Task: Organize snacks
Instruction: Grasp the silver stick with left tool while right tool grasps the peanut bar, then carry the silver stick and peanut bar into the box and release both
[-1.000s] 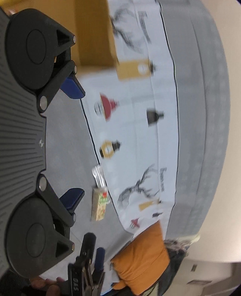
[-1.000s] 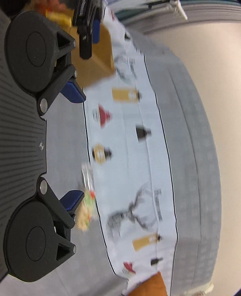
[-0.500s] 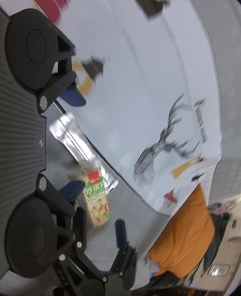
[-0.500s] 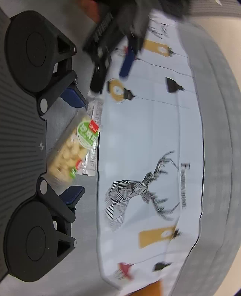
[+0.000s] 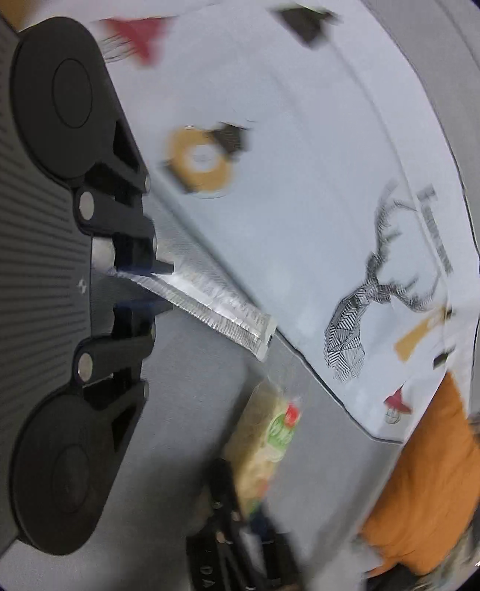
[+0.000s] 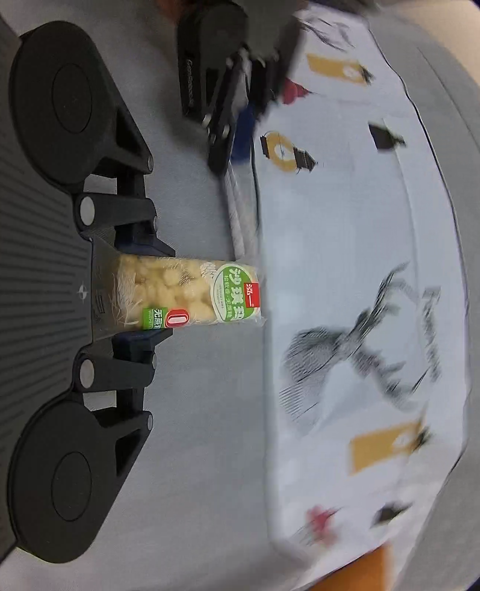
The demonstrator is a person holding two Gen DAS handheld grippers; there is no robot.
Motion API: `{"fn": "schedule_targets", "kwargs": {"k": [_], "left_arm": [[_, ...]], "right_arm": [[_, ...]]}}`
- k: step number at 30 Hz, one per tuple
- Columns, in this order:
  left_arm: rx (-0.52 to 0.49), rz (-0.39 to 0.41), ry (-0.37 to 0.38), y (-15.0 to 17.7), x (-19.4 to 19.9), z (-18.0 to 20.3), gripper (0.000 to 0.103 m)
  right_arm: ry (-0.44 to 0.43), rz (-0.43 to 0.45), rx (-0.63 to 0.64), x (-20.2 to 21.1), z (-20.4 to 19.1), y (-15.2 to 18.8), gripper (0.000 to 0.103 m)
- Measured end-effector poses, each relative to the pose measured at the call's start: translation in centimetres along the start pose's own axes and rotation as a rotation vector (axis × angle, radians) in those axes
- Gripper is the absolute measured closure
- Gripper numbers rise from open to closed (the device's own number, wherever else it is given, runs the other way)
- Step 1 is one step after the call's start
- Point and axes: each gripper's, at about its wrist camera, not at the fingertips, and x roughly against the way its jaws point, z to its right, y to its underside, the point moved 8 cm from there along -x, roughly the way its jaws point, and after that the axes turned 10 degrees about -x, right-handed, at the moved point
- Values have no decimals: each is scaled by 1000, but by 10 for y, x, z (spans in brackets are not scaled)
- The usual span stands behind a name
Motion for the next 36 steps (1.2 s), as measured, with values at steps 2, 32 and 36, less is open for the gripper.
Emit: {"fn": "schedule_targets", "kwargs": {"k": [2, 32, 36], "left_arm": [[-4, 16, -27, 9, 9, 10, 80], [213, -27, -38, -13, 97, 14, 84], [251, 23, -87, -12, 157, 4, 84]], "right_arm": [[23, -3, -30, 7, -3, 11, 64], [-19, 131, -6, 47, -59, 9, 64], [-41, 157, -29, 87, -92, 23, 64]]}}
